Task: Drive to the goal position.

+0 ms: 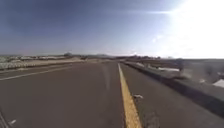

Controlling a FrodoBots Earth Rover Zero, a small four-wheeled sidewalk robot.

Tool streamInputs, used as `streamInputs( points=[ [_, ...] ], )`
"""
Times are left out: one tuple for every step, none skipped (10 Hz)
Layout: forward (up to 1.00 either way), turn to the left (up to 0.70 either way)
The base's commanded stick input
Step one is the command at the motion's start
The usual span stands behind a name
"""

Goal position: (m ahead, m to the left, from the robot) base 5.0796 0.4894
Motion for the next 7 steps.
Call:
streamInputs(
  points=[
    [0.7, 0.0],
    [0.7, 0.0],
    [0.7, 0.0],
    [0.7, 0.0],
    [0.7, 0.0],
    [0.7, 0.0],
    [0.7, 0.0]
  ],
)
